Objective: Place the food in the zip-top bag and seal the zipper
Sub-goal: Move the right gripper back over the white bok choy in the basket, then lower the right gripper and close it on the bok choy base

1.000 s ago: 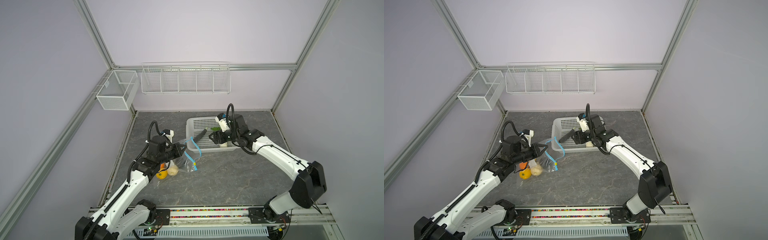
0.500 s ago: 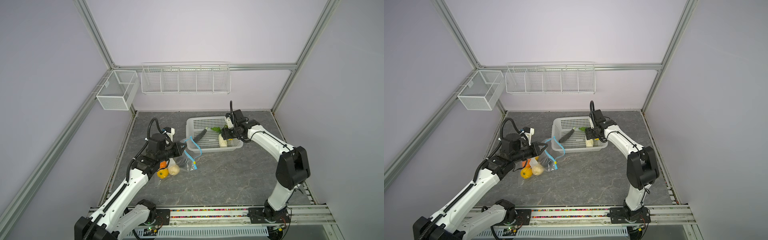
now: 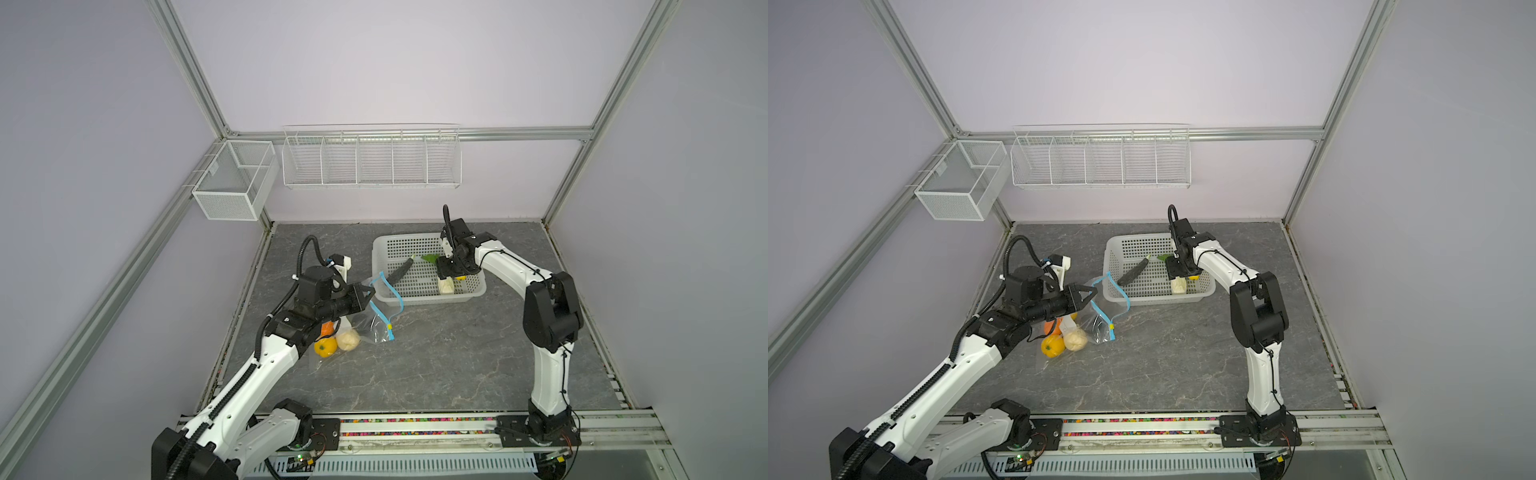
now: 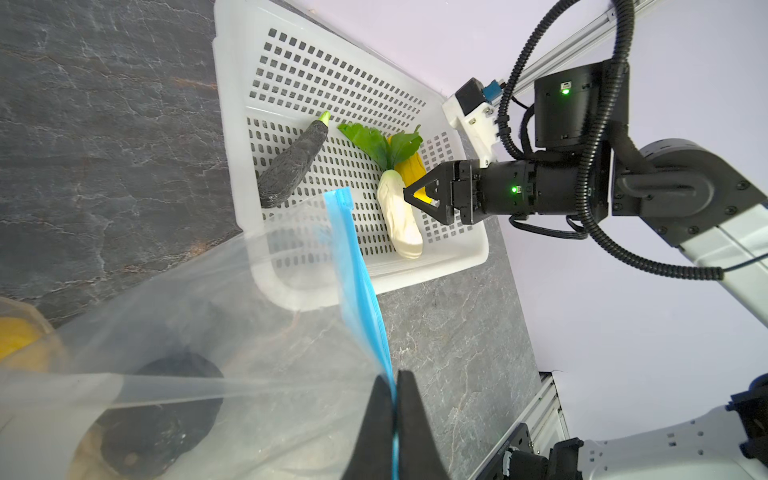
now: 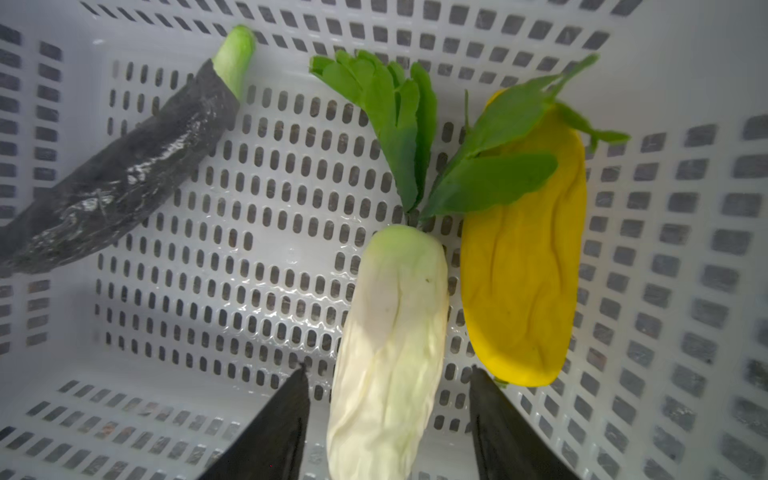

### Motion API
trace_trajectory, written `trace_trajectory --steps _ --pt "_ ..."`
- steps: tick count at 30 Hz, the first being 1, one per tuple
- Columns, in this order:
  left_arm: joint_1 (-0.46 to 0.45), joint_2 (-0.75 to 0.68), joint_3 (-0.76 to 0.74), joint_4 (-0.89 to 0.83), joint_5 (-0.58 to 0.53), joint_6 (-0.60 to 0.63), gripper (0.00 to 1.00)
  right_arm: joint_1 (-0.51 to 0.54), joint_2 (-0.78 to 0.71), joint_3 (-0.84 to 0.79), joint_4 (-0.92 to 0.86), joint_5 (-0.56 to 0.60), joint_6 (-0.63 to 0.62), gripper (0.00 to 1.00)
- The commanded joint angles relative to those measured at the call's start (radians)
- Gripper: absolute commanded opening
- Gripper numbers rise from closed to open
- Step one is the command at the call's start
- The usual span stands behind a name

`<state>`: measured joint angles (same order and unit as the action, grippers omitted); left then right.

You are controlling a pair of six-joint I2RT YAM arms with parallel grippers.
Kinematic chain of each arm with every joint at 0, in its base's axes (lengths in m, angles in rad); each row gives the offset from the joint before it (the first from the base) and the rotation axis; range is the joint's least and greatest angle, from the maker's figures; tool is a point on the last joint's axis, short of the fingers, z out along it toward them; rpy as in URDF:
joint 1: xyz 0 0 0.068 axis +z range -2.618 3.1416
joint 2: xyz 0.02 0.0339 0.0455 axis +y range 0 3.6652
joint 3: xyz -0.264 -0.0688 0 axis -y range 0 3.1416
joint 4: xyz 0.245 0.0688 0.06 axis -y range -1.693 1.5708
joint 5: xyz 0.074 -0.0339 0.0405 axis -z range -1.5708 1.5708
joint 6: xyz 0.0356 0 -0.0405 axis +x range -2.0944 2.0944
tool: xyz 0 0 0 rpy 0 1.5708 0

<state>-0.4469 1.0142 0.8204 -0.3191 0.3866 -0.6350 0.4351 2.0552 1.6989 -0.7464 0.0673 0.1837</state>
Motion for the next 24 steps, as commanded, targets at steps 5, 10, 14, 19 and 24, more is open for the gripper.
trace_trajectory --steps 5,10,14,19,24 --pt "0.005 0.001 -0.004 0.03 0.016 -0.008 0.0 0.007 0.068 0.064 -0.046 -0.008 0.007 0.59" --pt "0.005 -0.005 -0.009 0.037 0.018 -0.011 0.0 0.006 0.125 0.116 -0.071 0.019 0.006 0.59" --pt "0.005 -0.015 -0.02 0.049 0.021 -0.017 0.0 0.007 0.16 0.148 -0.085 0.012 0.002 0.6" --pt "0.005 -0.022 -0.024 0.054 0.021 -0.019 0.0 0.006 0.206 0.192 -0.103 0.002 0.003 0.63" --pt "0.005 -0.026 -0.028 0.056 0.019 -0.02 0.0 0.006 0.24 0.227 -0.108 0.0 0.006 0.64"
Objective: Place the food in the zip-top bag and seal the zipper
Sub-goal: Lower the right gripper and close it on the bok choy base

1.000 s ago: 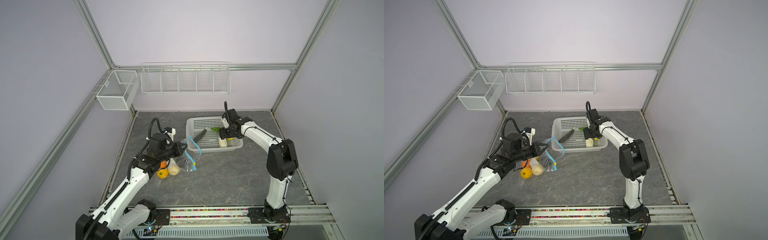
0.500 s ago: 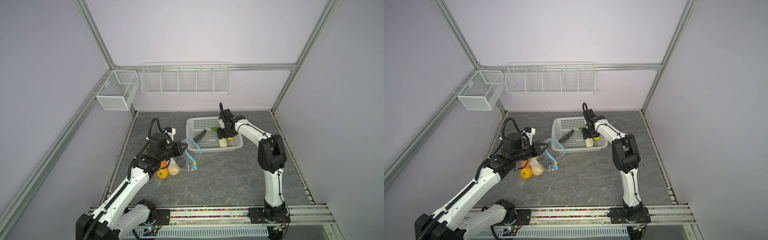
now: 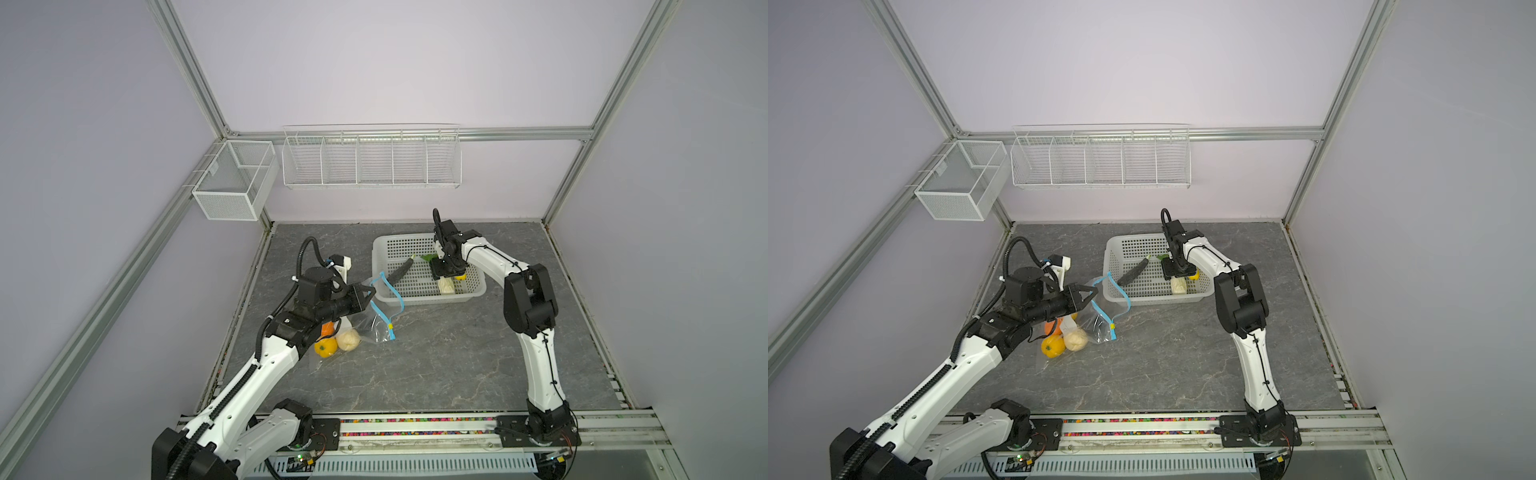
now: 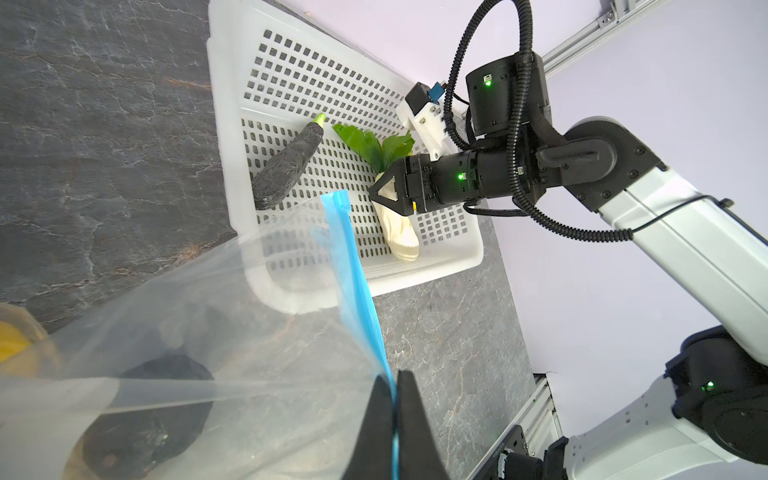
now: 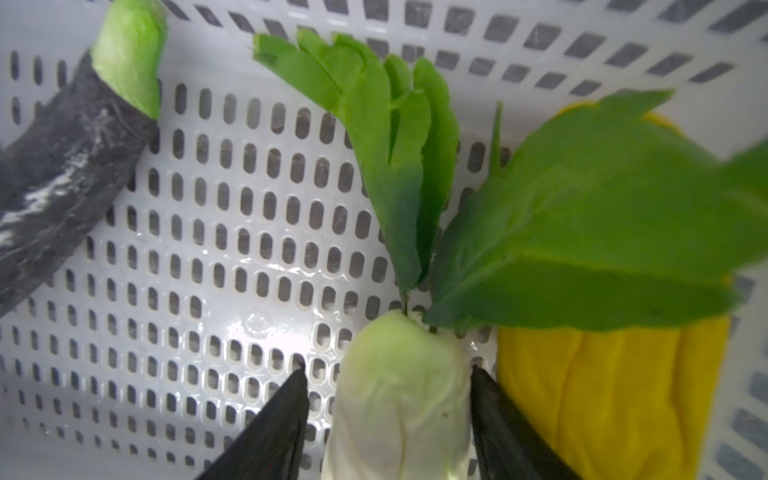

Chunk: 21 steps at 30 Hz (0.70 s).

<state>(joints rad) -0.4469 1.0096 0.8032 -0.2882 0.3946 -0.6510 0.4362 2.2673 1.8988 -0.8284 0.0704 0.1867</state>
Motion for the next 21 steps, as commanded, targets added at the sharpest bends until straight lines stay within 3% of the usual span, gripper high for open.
trace_trajectory --steps 1,11,21 --pt "0.005 -0.021 -0.01 0.024 0.011 -0.005 0.0 0.004 0.033 0.032 -0.029 -0.004 0.003 0.63" --pt "0.005 -0.029 -0.018 0.025 0.003 -0.004 0.0 0.004 0.062 0.042 -0.031 -0.02 0.009 0.63" --pt "0.005 -0.031 -0.035 0.048 0.007 -0.027 0.0 0.001 0.009 0.015 0.008 -0.034 0.023 0.55"
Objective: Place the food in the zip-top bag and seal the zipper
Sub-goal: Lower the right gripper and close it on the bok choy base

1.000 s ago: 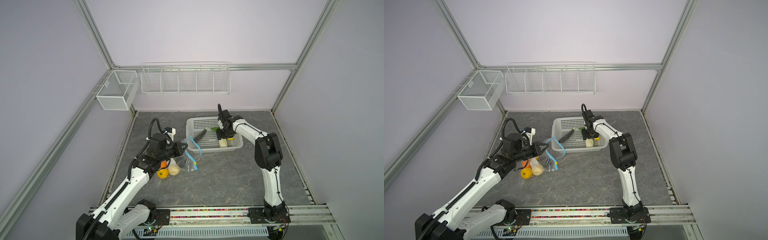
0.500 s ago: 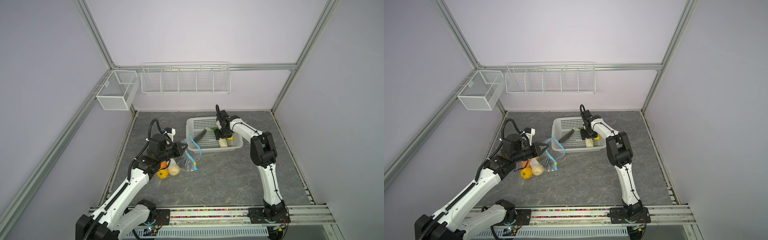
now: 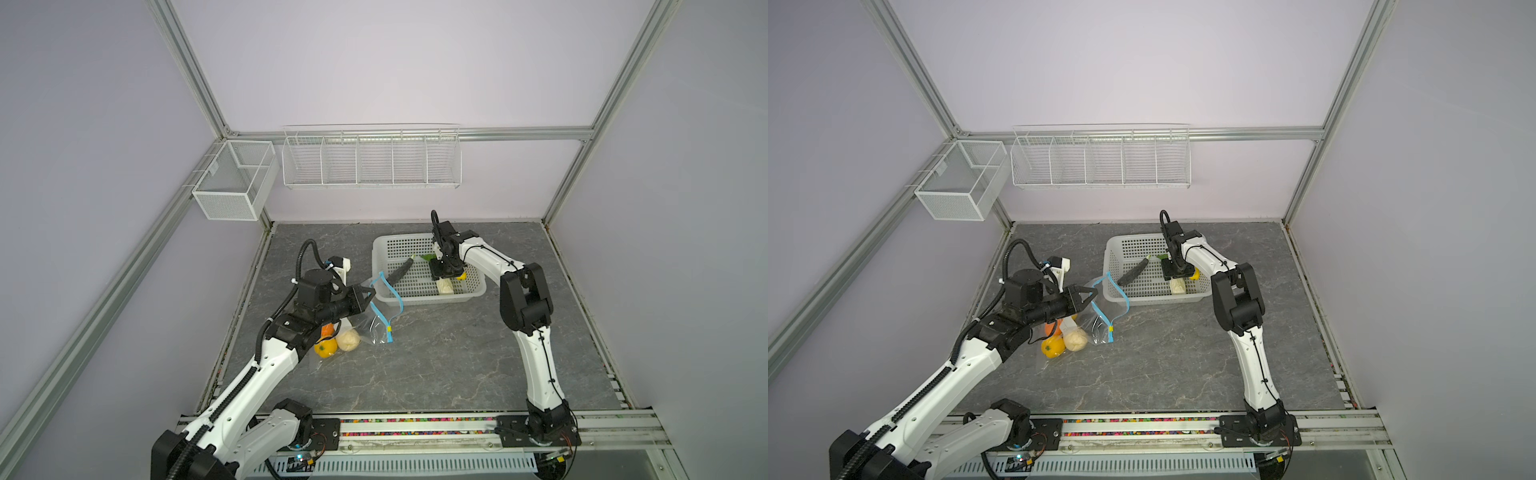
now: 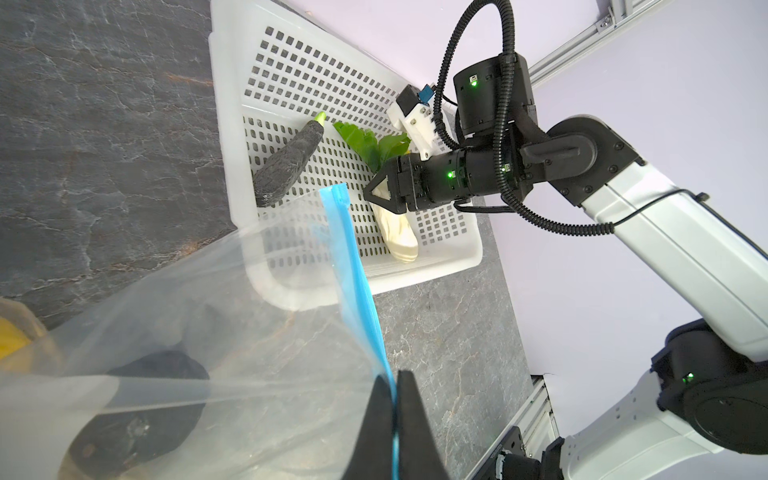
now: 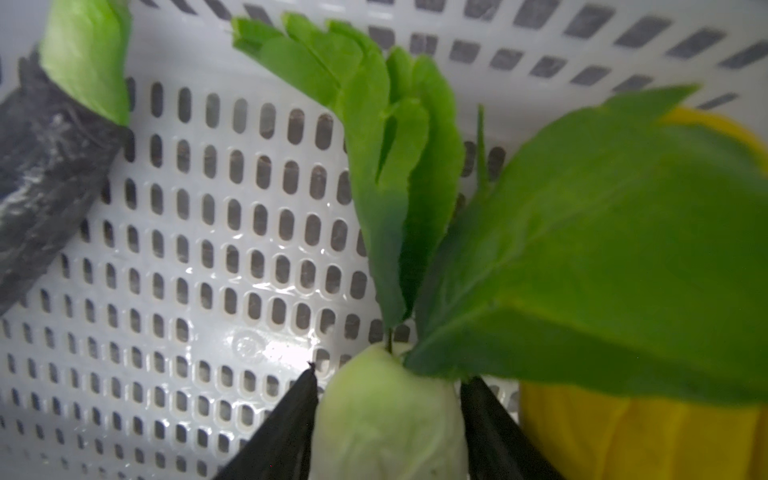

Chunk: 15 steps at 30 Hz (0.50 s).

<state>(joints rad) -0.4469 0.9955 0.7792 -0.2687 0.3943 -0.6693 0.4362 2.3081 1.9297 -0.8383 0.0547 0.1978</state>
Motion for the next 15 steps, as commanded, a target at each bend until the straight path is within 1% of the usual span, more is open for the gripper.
trace_trajectory --steps 1,9,15 --pt "0.005 -0.019 -0.009 0.027 0.004 -0.009 0.0 -0.001 -0.039 -0.02 0.023 -0.02 0.013 0.55" --pt "0.005 -0.023 -0.007 0.017 -0.013 -0.034 0.0 -0.003 -0.11 -0.045 0.074 -0.034 0.017 0.51" --pt "0.005 -0.021 0.0 0.017 -0.019 -0.058 0.0 -0.006 -0.221 -0.136 0.175 -0.047 0.015 0.49"
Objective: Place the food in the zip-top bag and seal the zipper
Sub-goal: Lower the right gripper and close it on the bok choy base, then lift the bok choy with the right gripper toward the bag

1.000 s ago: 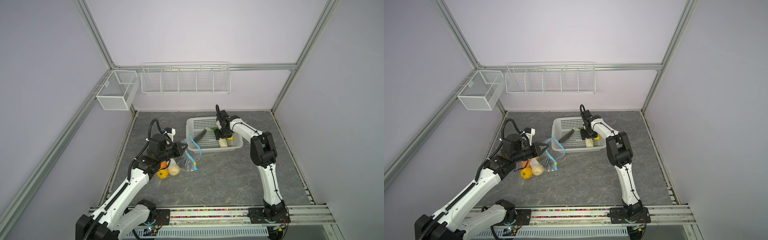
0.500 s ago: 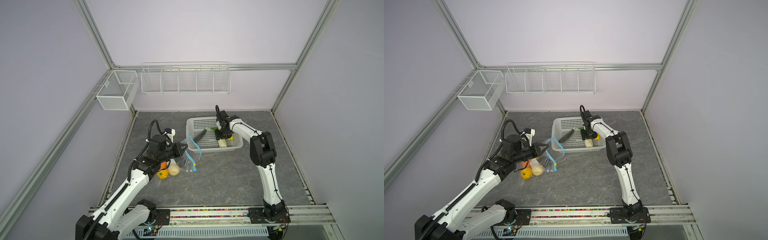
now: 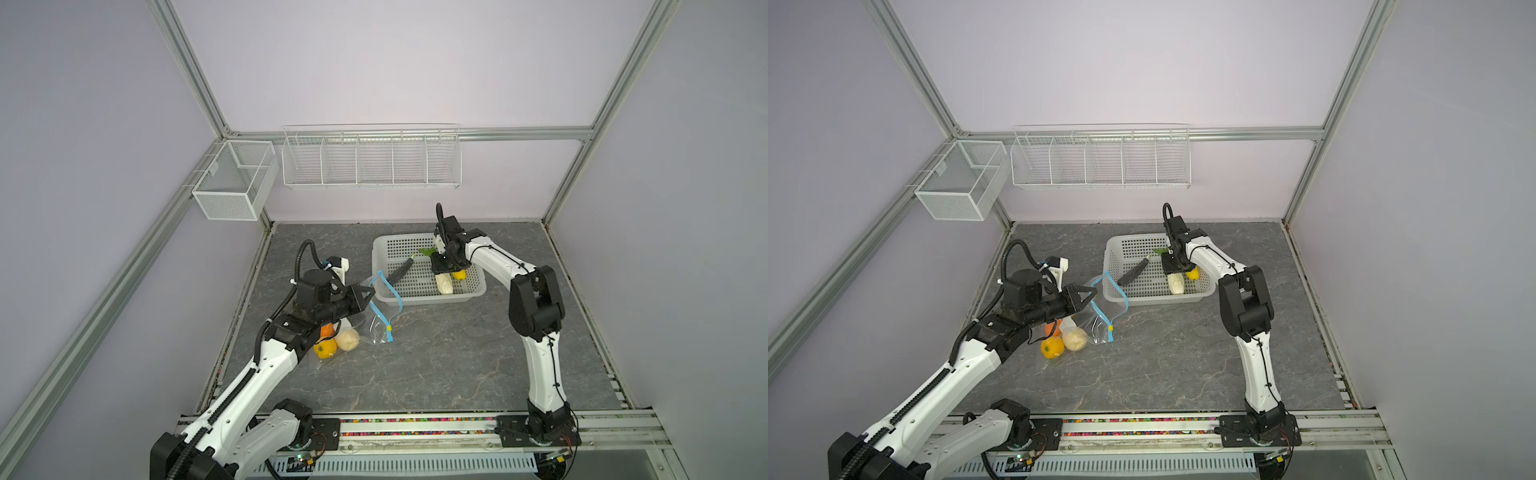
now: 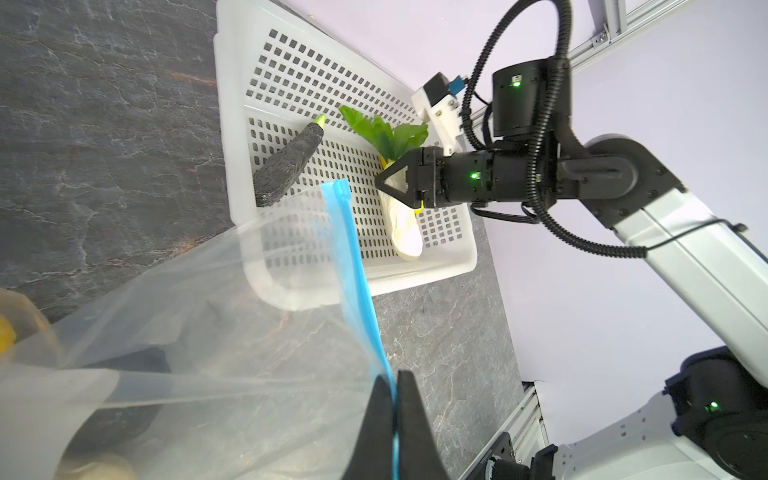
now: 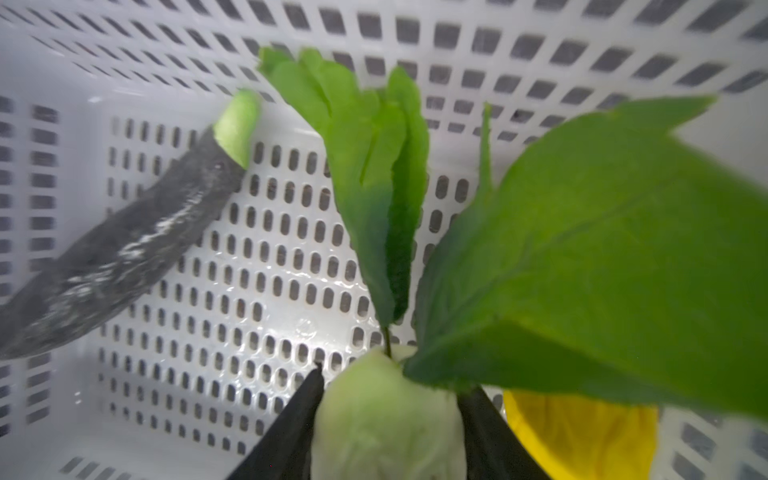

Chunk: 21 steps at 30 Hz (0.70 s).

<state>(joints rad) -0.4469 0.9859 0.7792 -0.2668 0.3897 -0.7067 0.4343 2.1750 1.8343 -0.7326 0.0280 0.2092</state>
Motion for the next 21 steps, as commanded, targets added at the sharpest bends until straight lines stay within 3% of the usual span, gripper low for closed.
trace_trajectory --steps 1,8,13,17,21 --pt "0.005 -0.013 0.001 0.016 -0.015 -0.023 0.0 -0.004 -0.106 -0.057 0.087 -0.026 0.002 0.49" --pt "0.005 -0.027 -0.008 0.028 -0.015 -0.057 0.0 -0.004 -0.268 -0.214 0.255 -0.115 0.021 0.49" --pt "0.005 -0.036 -0.01 0.024 -0.035 -0.089 0.0 0.008 -0.39 -0.348 0.418 -0.213 0.127 0.43" --pt "0.005 -0.025 0.011 0.011 -0.045 -0.106 0.0 0.051 -0.48 -0.419 0.514 -0.142 0.257 0.37" --pt "0.005 -0.029 0.021 0.003 -0.071 -0.132 0.0 0.12 -0.586 -0.535 0.658 0.022 0.42 0.35"
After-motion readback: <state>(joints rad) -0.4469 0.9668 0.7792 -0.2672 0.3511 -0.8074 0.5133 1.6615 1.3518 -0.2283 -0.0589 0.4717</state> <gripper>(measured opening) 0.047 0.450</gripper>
